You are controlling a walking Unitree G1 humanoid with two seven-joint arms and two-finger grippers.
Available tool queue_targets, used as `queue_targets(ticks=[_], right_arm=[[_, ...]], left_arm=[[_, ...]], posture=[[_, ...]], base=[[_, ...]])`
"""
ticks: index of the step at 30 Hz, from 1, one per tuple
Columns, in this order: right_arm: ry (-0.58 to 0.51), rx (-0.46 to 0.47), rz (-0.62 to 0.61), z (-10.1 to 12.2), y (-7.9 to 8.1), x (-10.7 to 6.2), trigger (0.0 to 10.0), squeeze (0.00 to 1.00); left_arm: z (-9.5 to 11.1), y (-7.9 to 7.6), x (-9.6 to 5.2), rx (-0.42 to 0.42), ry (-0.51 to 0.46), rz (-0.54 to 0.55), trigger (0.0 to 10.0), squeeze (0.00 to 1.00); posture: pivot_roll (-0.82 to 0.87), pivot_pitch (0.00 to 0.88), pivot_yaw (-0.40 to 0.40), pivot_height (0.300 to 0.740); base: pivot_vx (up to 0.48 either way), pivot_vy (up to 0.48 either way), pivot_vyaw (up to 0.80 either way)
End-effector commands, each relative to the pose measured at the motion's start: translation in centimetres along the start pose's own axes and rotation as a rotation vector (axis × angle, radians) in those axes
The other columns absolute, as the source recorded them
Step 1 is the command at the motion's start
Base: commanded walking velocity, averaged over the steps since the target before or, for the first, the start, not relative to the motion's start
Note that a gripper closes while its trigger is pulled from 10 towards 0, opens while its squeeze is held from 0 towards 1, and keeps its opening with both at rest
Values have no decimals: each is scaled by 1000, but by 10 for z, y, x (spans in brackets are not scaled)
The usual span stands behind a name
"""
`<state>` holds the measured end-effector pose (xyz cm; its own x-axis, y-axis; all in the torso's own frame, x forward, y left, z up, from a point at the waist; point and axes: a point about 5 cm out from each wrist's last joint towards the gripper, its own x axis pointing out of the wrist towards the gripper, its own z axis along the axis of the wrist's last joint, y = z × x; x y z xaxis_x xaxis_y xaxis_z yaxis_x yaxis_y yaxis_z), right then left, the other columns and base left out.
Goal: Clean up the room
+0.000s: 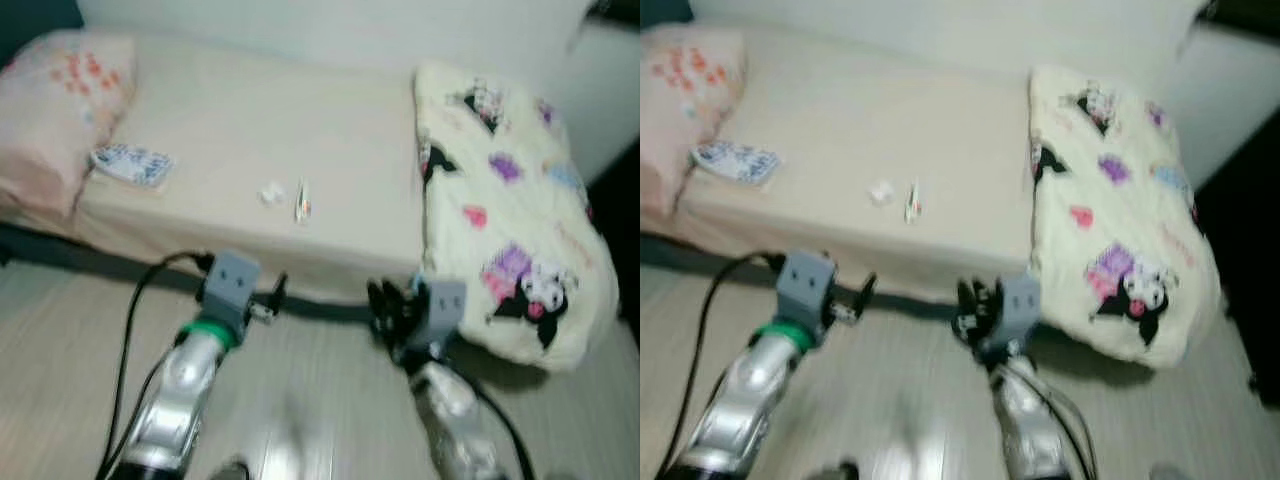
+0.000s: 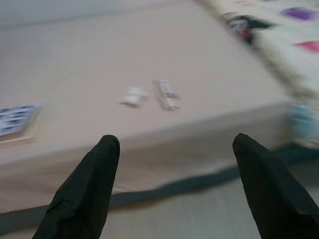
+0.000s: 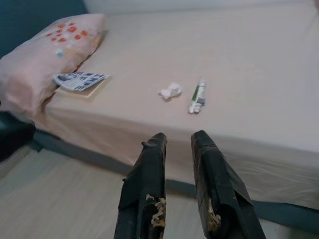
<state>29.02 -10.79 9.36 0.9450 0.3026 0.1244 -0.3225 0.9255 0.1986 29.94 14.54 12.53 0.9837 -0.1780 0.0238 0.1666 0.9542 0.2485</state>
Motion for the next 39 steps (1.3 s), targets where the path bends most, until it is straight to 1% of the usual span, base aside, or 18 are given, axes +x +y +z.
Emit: queue_targets(ticks=[1,3,4,7,11,16,30,33,35,39], right_arm=[[23,-9,-46,-5,-13,-8,10000,0],[22,-16,-49,-5,-14,-8,10000,0],[18,-26,-61,-4,-17,-9,10000,0],[20,-32,-74,-4,-18,-8,10000,0],[19,-29,-85,-4,-20,-8,10000,0],[13,-12,-99,-3,-22,-9,10000,0],[11,3,-112,-4,-23,-8,10000,0],[22,-7,-153,-6,-29,-9,10000,0],[22,-7,-153,-6,-29,-9,10000,0],[47,-13,-183,-11,-36,-12,10000,0]], left_arm=[[-4,-12,-2,-5,13,-38,10000,0],[-8,-12,-2,2,24,-30,10000,0],[-14,-10,-3,13,43,-13,10000,0],[-18,-9,-3,19,54,-6,10000,0],[-19,-9,-3,23,57,-4,10000,0],[-20,-9,-3,26,59,-1,10000,0],[-21,-9,-1,35,56,-1,10000,0],[-20,-10,-1,35,51,-10,10000,0],[-20,-10,-1,35,51,-10,10000,0],[-25,-14,-2,42,74,-52,10000,0]], posture=[[90,80,-66,739],[90,80,-66,739],[90,80,-66,739],[84,81,-66,739],[84,81,-66,739],[84,81,-66,739],[83,78,-60,739],[83,77,-59,739],[83,77,-59,739],[83,77,-59,739]], base=[[480,0,0],[480,0,0],[480,0,431],[480,0,0],[480,0,105],[480,0,728],[480,0,0],[480,0,0],[480,0,0],[386,0,0]])
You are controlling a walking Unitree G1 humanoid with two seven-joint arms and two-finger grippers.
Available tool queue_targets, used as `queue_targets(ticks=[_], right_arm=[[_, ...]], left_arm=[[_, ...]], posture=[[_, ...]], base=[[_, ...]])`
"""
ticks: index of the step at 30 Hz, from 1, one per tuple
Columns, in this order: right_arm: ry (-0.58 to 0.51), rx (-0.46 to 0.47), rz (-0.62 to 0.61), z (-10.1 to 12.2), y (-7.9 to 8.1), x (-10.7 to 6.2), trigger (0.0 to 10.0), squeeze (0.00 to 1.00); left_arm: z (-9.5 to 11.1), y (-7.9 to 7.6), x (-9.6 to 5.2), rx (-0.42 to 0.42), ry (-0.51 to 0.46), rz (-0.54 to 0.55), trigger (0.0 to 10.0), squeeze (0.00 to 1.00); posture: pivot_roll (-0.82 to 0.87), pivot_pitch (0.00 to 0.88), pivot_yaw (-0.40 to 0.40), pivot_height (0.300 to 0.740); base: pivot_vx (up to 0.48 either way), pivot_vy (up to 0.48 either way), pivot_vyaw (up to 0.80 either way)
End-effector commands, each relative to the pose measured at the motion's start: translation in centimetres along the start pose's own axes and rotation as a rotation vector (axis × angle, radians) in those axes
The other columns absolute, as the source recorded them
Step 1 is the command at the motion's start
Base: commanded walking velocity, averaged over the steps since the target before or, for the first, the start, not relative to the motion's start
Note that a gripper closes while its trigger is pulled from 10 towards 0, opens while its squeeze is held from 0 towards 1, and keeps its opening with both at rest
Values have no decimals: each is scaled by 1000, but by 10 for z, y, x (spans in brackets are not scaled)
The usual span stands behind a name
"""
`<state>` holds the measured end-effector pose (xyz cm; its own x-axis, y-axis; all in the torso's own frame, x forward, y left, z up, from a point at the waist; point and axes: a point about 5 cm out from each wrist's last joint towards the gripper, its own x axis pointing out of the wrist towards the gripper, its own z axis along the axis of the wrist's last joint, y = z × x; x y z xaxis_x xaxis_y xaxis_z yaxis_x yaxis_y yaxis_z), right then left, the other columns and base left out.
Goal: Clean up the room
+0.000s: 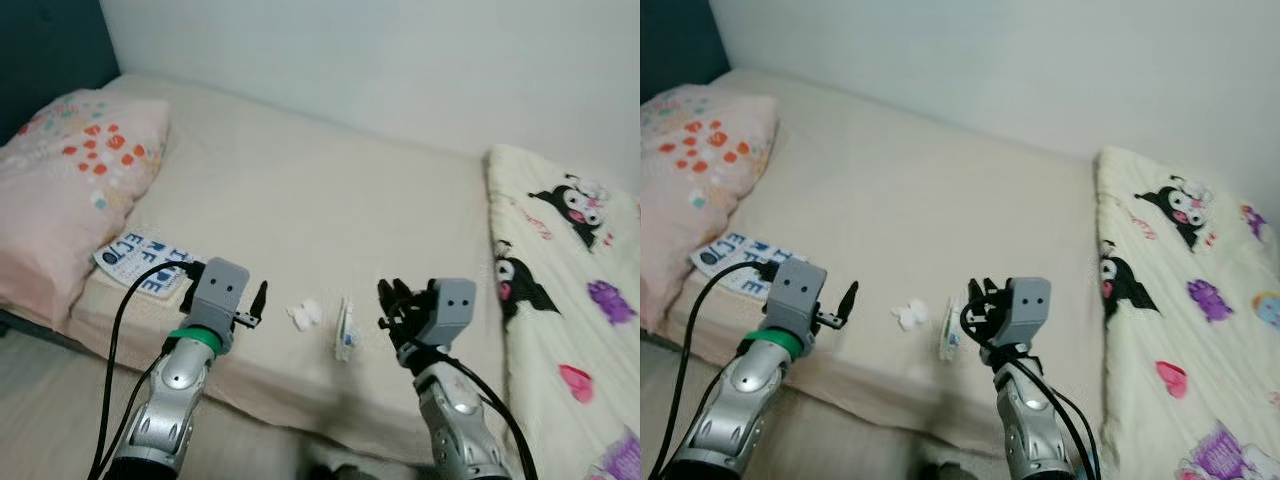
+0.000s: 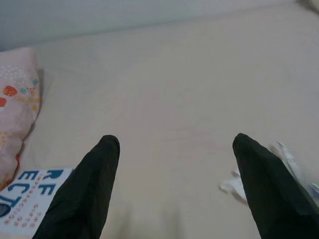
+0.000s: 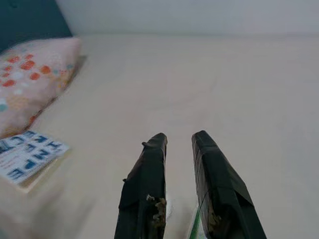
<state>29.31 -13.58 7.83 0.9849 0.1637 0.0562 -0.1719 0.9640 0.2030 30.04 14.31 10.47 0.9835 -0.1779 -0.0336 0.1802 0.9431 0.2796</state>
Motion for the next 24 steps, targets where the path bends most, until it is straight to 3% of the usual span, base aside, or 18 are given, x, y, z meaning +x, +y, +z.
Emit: queue_targets(ticks=[1,3,12,20,24], right_arm=[[31,-21,-46,-8,-10,-5,10000,0],[74,-35,-73,-18,-17,-10,10000,0],[150,-80,-96,-38,-23,-23,10000,0],[252,-102,-182,-59,-41,-40,10000,0],[255,-104,-190,-61,-43,-41,10000,0]], left_arm=[[-12,-12,-4,14,47,-72,10000,0],[-30,-18,-9,7,124,-114,10000,0],[-63,-14,-21,51,233,-115,10000,0],[-68,-15,-22,53,238,-115,10000,0],[-67,-17,-20,49,232,-118,10000,0]], posture=[[82,74,-57,739],[82,74,-57,739],[74,70,-51,719],[78,65,-53,684],[72,67,-51,674]], base=[[0,0,0],[0,0,0],[0,0,0],[0,0,0],[0,0,0]])
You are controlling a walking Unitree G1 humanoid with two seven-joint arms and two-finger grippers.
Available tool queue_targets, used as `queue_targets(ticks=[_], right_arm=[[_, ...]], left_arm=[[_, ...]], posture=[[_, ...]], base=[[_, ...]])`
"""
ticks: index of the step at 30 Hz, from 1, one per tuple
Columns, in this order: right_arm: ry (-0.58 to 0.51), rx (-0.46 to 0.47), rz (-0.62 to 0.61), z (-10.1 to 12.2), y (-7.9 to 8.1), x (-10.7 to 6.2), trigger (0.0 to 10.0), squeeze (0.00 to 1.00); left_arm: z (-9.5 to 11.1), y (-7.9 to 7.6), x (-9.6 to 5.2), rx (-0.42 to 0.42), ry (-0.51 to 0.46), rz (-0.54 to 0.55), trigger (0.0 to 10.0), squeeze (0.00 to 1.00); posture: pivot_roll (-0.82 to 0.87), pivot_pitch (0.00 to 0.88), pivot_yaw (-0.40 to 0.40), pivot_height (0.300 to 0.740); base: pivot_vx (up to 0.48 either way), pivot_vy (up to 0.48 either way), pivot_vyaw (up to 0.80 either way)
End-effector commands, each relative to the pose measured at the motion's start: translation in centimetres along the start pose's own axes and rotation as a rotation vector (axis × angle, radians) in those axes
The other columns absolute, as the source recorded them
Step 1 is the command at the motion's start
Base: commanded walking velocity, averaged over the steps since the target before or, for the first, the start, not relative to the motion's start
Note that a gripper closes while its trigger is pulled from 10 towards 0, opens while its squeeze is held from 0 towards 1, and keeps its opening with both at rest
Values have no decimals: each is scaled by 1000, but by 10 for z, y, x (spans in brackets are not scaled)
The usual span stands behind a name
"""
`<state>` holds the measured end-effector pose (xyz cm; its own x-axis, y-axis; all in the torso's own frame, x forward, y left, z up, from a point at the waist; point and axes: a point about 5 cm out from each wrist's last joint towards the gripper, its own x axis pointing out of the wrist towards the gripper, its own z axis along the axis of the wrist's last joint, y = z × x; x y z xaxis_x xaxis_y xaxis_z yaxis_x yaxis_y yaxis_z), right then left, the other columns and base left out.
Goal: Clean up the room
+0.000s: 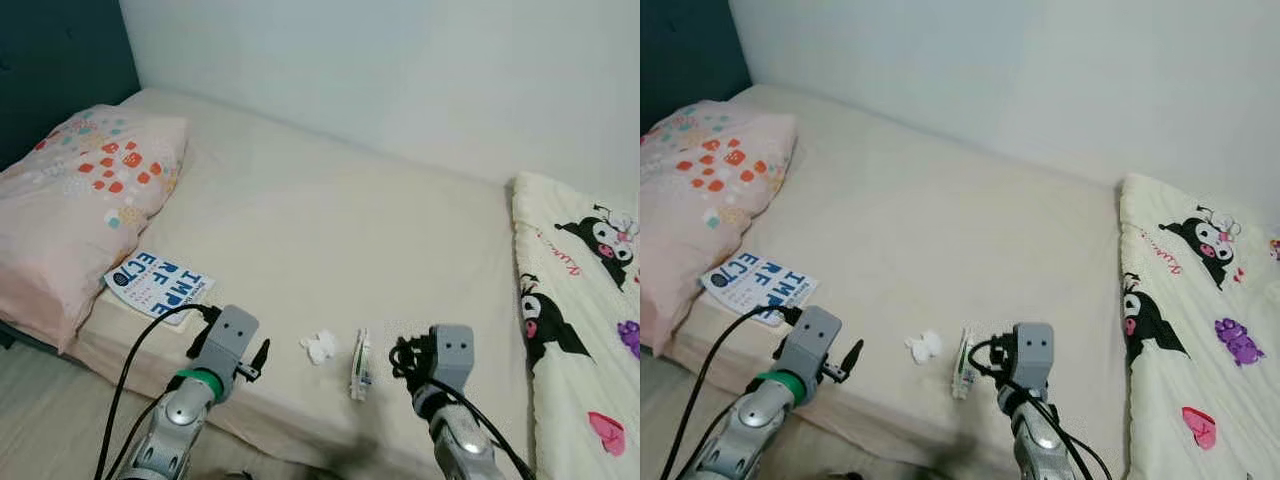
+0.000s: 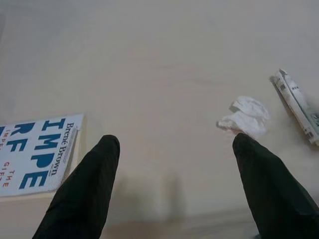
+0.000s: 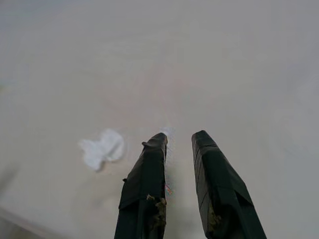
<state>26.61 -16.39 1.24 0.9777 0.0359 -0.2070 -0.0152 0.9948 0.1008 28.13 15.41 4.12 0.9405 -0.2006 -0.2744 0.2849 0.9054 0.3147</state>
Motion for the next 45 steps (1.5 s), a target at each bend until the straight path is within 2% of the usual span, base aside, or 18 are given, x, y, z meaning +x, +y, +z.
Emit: queue_targets(ticks=[1,19,38,42,45], right_arm=[[11,-12,-24,-5,-7,-4,10000,0],[-35,-6,-29,-1,-3,-1,10000,0],[-44,-7,-31,-2,-3,0,10000,0],[-70,-4,-18,3,0,1,10000,0],[-74,0,-17,3,1,1,10000,0]], left_arm=[[-3,-7,1,-5,5,-18,10000,0],[5,-12,6,-14,-31,-27,10000,0],[4,-12,7,-15,-36,-26,10000,0],[23,-16,14,-51,-83,-24,10000,0],[26,-16,15,-61,-89,-18,10000,0]], posture=[[72,67,-51,669],[72,77,-48,594],[72,77,-48,514],[66,92,-37,514],[66,92,-37,514]], base=[[0,0,0],[0,0,0],[0,0,0],[0,0,0],[0,0,0]])
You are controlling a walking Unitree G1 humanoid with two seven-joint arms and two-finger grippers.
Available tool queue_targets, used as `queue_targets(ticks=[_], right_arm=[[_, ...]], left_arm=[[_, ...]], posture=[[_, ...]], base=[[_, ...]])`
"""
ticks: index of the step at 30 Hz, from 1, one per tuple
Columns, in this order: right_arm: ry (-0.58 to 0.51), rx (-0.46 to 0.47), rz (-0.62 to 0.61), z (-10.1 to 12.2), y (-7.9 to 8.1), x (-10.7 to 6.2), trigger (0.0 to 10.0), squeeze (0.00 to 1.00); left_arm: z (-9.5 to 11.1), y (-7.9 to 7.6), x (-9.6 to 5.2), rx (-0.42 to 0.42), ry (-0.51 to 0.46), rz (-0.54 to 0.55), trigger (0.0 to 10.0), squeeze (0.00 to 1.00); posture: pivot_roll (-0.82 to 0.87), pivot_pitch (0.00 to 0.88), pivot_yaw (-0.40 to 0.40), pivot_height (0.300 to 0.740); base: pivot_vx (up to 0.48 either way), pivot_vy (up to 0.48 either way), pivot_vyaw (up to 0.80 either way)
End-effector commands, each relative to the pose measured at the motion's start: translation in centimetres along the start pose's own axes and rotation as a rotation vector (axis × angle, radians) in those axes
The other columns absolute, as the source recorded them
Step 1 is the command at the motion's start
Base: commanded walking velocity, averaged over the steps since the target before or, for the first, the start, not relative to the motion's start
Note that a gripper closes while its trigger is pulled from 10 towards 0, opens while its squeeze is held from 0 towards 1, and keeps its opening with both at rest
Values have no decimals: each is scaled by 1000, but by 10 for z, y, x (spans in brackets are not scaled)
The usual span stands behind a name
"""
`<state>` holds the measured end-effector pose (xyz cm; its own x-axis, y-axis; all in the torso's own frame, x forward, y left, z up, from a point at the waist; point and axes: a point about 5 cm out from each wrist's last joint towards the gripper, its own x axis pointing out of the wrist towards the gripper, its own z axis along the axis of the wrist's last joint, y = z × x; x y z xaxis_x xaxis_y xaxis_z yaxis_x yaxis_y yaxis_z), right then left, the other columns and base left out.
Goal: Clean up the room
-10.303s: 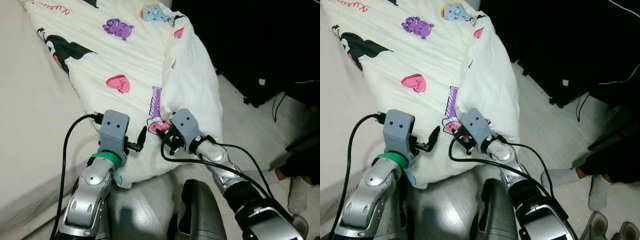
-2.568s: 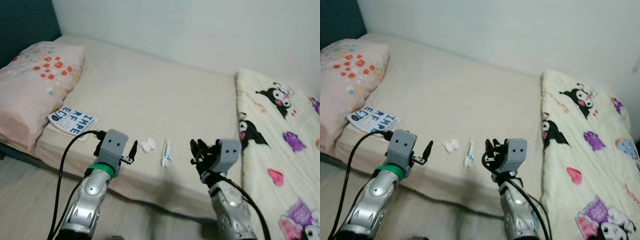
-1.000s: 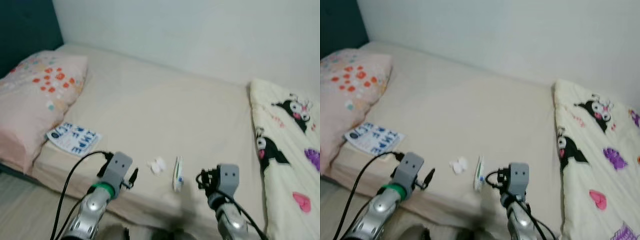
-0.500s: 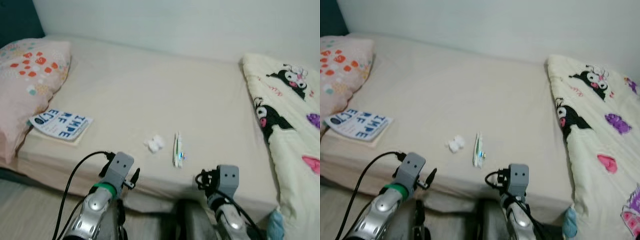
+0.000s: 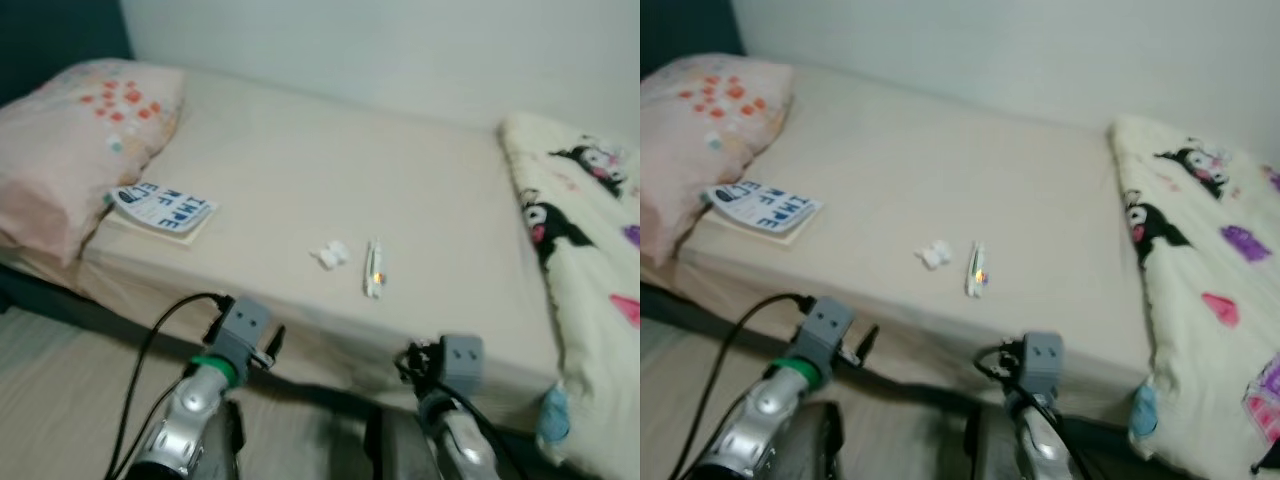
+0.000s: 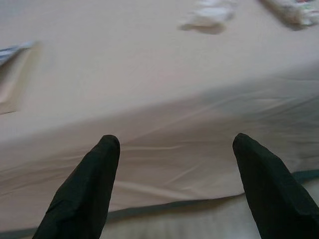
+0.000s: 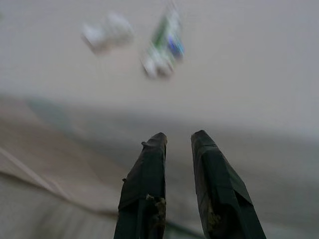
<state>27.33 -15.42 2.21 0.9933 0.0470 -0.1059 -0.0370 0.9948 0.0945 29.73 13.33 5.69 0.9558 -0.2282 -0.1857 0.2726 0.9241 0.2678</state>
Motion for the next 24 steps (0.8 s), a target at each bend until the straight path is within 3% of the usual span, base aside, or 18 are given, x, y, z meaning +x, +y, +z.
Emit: queue_targets(ticks=[1,13,16,17,20,21,23,24], right_arm=[[27,8,-38,-6,-9,-5,10000,0],[-8,-12,-15,-1,-5,-4,10000,0],[-71,-67,6,10,-3,-2,10000,0],[-124,-113,20,21,-1,1,10000,0],[-339,-241,48,73,3,11,10000,0],[-339,-241,48,73,3,11,10000,0],[-423,-267,37,100,2,18,10000,0],[-423,-267,37,100,2,18,10000,0]], left_arm=[[0,-7,0,-10,6,-22,10000,0],[0,-5,0,-6,7,-6,10000,0],[2,-2,1,-19,-3,11,10000,0],[7,1,2,-65,-22,40,10000,0],[48,24,4,-198,-207,109,10000,0],[48,24,4,-198,-207,109,10000,0],[80,39,3,-195,-318,92,10000,0],[80,39,3,-195,-318,92,10000,0]], posture=[[66,92,-37,514],[66,92,-37,514],[66,92,-37,514],[66,92,-37,514],[56,95,-32,514],[56,95,-32,514],[56,95,-32,514],[56,95,-32,514]], base=[[0,0,0],[0,0,0],[0,0,0],[0,0,0],[0,0,0],[0,0,0],[0,0,0],[0,0,0]])
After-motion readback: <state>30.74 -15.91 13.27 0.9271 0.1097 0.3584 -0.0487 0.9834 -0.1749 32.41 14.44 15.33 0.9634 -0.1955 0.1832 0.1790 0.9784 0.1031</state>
